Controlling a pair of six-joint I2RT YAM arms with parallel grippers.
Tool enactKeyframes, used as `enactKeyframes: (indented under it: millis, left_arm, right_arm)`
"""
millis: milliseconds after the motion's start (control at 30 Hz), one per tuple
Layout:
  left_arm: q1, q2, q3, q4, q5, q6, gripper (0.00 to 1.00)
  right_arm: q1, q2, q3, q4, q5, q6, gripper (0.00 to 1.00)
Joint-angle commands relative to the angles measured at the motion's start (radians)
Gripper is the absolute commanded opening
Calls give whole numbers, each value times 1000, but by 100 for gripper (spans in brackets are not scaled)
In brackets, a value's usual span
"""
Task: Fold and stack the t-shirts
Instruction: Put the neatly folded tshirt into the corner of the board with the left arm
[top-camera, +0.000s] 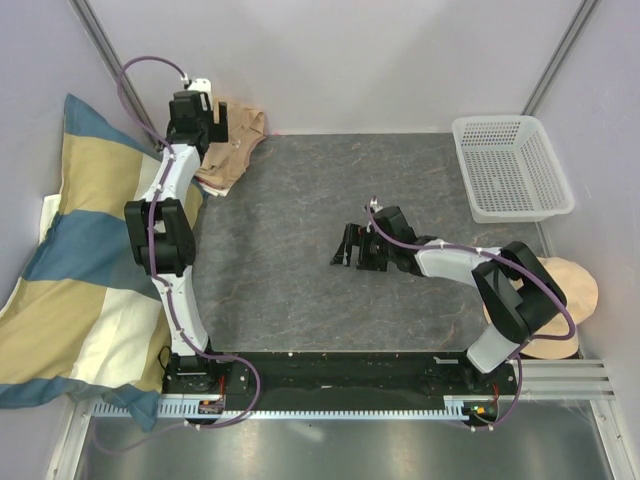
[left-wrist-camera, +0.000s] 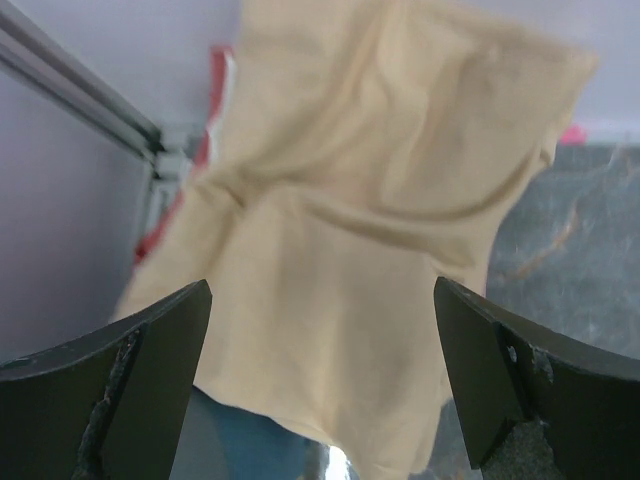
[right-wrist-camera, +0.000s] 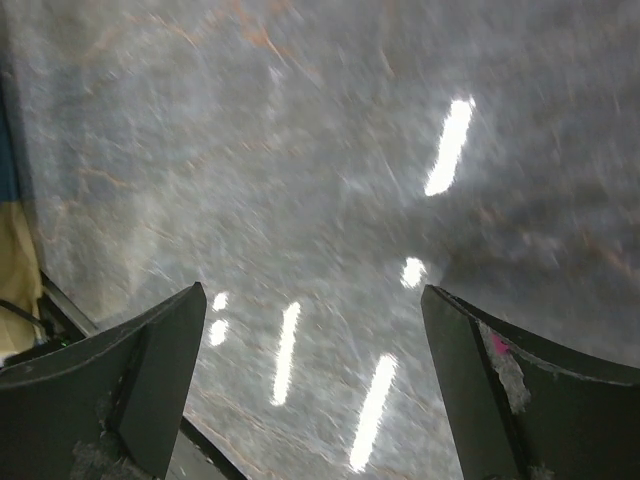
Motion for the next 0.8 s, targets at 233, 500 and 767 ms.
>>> enactKeyframes:
  millis: [233, 500, 767]
  left_arm:
    - [-18, 39, -111, 94, -77, -178, 100]
    - [-73, 54, -218, 94, -77, -233, 100]
    - [-110, 19, -350, 122, -87, -261, 100]
  right_arm:
    - [5, -4, 99, -34, 17, -31, 98]
    - [5, -16, 56, -34, 28, -37, 98]
    - [5, -16, 39, -31, 30, -34, 98]
